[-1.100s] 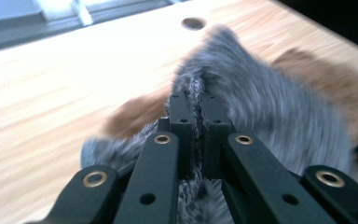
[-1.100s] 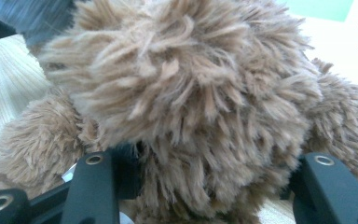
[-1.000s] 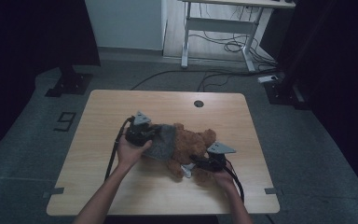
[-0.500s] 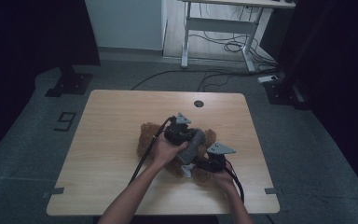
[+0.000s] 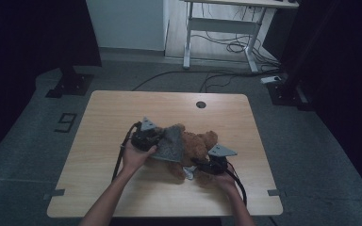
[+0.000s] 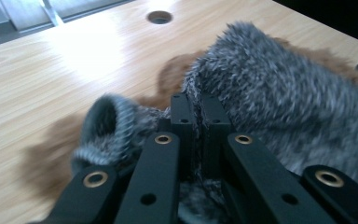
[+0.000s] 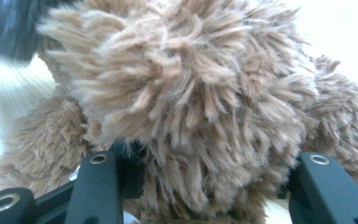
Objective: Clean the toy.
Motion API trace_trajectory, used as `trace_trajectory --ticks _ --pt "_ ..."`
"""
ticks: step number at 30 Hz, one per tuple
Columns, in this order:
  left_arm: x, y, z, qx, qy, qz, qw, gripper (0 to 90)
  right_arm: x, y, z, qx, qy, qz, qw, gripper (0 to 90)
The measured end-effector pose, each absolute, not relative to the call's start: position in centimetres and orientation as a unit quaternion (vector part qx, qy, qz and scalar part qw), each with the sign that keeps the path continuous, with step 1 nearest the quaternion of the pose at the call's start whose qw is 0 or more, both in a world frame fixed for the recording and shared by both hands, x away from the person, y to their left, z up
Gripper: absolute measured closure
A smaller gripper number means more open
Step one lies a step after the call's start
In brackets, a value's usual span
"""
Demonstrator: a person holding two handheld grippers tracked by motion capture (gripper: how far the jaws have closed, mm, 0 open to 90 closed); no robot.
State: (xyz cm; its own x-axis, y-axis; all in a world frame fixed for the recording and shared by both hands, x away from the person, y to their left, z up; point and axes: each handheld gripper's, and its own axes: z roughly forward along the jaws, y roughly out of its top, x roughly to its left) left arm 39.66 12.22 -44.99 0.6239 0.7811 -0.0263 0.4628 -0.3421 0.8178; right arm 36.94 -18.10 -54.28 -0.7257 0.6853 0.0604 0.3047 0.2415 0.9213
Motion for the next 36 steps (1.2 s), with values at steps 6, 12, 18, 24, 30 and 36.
trace_trajectory --ticks 6,12,18,24,30,36 --pt "39.2 16.5 -46.0 0.772 0.429 0.193 0.428 85.5 37.0 -18.1 -54.3 0.321 0.767 0.525 0.18 46.7" --pt "39.5 19.6 -49.1 0.767 0.476 0.16 0.399 85.6 37.4 -18.1 -54.3 0.327 0.766 0.525 0.177 47.3" --pt "40.2 20.0 -50.9 0.776 0.489 0.134 0.377 85.5 38.1 -18.2 -54.1 0.33 0.766 0.524 0.171 47.3" --pt "39.6 19.6 -46.3 0.771 0.453 0.17 0.414 85.1 38.3 -18.3 -54.1 0.332 0.766 0.524 0.169 47.3" --pt "41.0 15.3 -41.9 0.788 0.404 0.211 0.413 85.0 38.9 -18.2 -53.7 0.315 0.778 0.511 0.185 47.3" --pt "45.2 12.6 -42.0 0.795 0.419 0.177 0.401 84.8 40.4 -18.2 -53.8 0.324 0.772 0.515 0.184 47.6"
